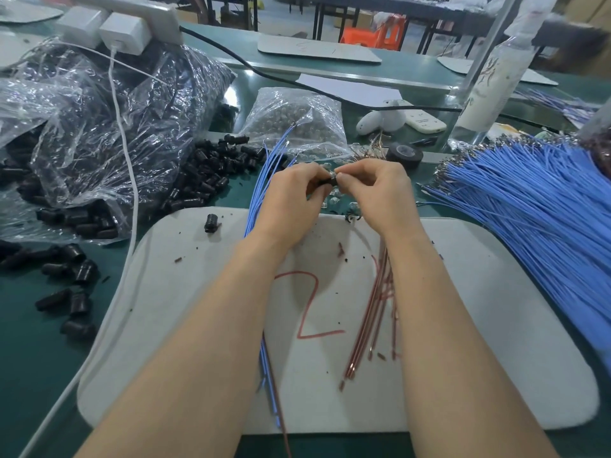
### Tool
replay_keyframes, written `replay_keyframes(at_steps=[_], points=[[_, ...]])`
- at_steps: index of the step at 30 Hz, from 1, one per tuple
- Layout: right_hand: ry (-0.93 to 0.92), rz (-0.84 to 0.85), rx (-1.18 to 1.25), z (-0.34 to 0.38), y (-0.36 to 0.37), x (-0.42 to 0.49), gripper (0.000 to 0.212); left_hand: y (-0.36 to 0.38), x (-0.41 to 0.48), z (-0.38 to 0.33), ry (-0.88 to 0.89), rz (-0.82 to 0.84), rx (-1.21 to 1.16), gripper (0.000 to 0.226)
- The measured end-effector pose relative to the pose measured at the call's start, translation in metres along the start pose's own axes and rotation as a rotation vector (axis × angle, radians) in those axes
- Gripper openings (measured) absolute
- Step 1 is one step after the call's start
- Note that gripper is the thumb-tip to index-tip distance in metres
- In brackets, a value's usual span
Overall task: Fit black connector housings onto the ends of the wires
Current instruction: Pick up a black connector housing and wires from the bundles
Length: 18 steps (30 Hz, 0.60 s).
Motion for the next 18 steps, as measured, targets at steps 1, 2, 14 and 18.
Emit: replay_keyframes(at_steps=[1, 2, 14, 18], points=[[0.004, 0.008, 0.028, -0.0012, 0.0004, 0.0002, 0.011, 0.0001, -0.0001, -0.0006, 0.004, 0.004, -0.002, 0.014], [0.004, 0.015, 0.047, -0.0018, 0.0013, 0.0000, 0.011, -0.0001, -0.0004, -0.0011, 0.009, 0.009, -0.004, 0.013], [0.073, -0.033, 0.424, -0.0067, 0.0053, -0.0004, 0.013, -0.0039, -0.0009, -0.0046, -0.048, 0.033, 0.069, 0.018], [0.132, -0.056, 0.486, -0.0111, 0.0082, -0.0011, 0.016, -0.0038, 0.0006, -0.0053, -0.046, 0.075, 0.031, 0.015]])
Point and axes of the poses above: each hand's wrist, its own x-axis towards the middle knuckle, its own y-axis out of the palm, z = x × y, the point moved 6 cm from there along x, towards the middle knuckle, and after that the axes turned 4 degrees about z, right-handed, at the moved point
